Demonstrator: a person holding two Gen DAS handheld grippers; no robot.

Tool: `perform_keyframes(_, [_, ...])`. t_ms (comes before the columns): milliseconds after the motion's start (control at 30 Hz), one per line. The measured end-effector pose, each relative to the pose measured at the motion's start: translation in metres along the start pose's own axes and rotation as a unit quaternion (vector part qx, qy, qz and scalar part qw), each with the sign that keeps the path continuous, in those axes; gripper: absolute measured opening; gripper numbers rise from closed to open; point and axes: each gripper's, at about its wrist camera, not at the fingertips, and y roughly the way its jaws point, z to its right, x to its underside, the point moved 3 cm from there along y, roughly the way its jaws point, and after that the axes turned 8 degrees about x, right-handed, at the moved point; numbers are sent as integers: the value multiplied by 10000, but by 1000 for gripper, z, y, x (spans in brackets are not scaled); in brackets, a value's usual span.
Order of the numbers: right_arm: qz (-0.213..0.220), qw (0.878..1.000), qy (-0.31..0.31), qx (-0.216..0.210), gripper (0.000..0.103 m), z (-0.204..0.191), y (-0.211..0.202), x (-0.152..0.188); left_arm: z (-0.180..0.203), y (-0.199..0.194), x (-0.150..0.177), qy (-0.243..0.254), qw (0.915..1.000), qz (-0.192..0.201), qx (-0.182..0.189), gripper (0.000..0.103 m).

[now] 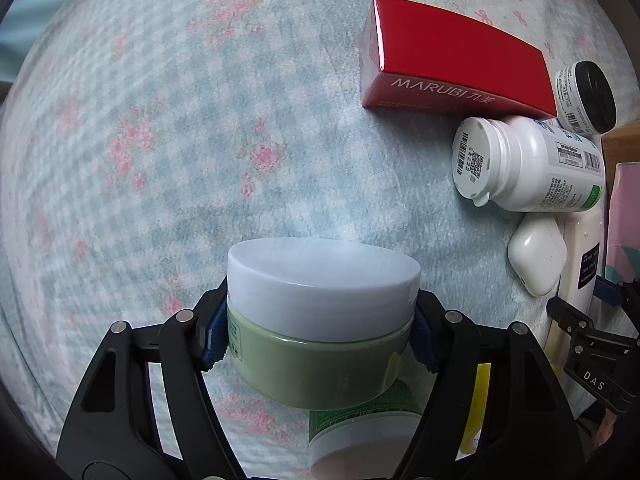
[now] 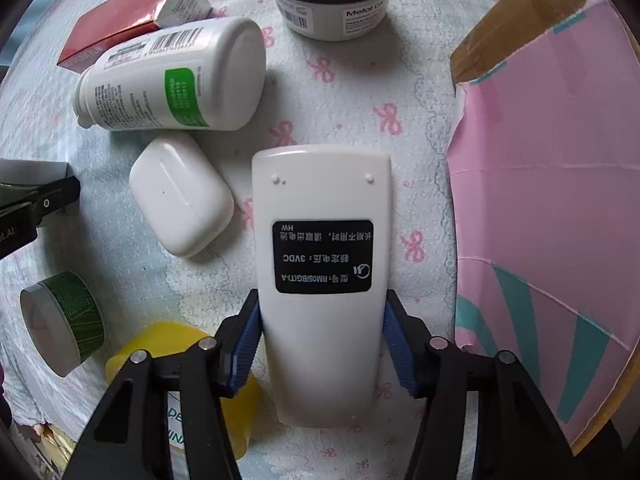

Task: Organize rigid objects
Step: 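Grasp the green cream jar with left tool while right tool grasps white remote, then carry green jar and white remote into the cardboard box and release both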

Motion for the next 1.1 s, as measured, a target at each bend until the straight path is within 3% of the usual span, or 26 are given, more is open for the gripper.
perform_keyframes(200, [87, 10000, -23, -7, 53, -3, 5, 1, 3, -9, 14, -33, 9999, 153, 41, 68])
perform_keyframes(400, [290, 9995, -35, -78, 53, 7, -18, 11, 8, -31, 30, -50, 9992, 399, 90, 68])
perform_keyframes(700, [846, 9955, 63, -428, 53, 24, -83, 26, 13, -99, 71, -184, 9961, 851, 156, 68])
perform_keyframes(867, [1205, 9905, 89, -660, 53, 37, -132, 37, 38, -147, 86, -241, 9932, 1127, 170, 68])
perform_keyframes(1100, [1627, 9799, 324, -1108, 53, 84, -202, 56, 93, -216, 97, -122, 9875, 1565, 129, 68])
